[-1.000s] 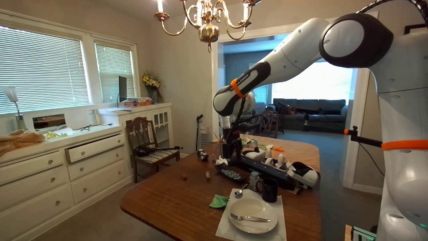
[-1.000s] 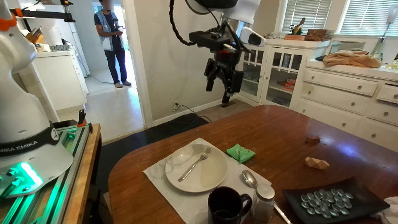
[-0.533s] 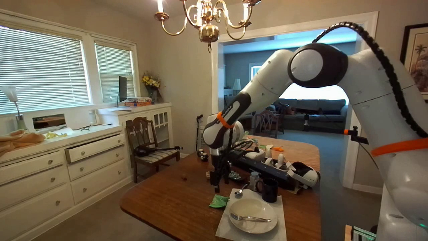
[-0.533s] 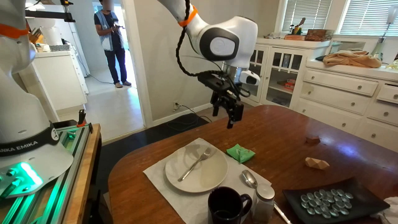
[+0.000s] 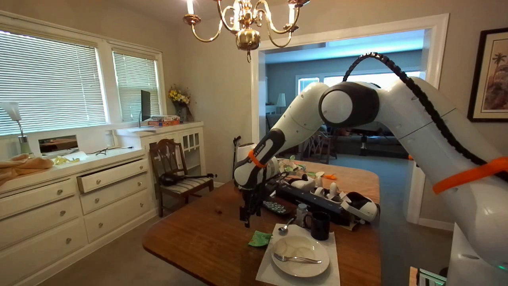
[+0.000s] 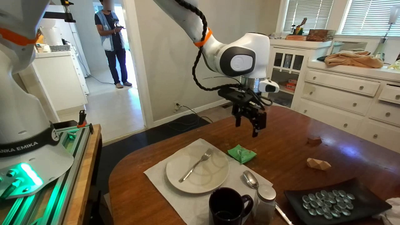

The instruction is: Put the green item in the cup

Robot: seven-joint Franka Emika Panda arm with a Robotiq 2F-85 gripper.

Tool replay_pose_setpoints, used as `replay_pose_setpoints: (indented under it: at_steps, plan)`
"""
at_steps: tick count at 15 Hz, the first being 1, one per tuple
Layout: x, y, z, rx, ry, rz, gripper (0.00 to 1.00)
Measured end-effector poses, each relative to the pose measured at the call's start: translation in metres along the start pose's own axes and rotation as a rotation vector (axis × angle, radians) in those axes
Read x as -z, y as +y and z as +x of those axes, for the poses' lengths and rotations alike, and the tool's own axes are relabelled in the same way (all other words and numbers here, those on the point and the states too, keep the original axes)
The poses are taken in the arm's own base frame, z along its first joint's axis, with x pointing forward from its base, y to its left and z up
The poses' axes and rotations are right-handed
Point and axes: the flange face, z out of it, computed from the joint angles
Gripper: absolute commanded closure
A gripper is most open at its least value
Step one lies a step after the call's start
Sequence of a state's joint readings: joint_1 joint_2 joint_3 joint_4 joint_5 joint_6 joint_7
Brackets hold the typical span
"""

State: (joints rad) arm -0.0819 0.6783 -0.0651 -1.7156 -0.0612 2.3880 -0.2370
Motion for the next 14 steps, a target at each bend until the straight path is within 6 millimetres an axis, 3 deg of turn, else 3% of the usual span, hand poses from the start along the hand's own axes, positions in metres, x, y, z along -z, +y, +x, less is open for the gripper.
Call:
replay_pose_setpoints:
  at_steps: [5,10,14]
  plan:
    - [-0.016,0.008,0.0,-0.014,-0.029,-0.063,0.0]
    - [-0.021,0.03,-0.016,-0.052,-0.064,-0.086,0.0]
    - [-0.044,0.021,-0.035,-0.052,-0.114,-0.055,0.0]
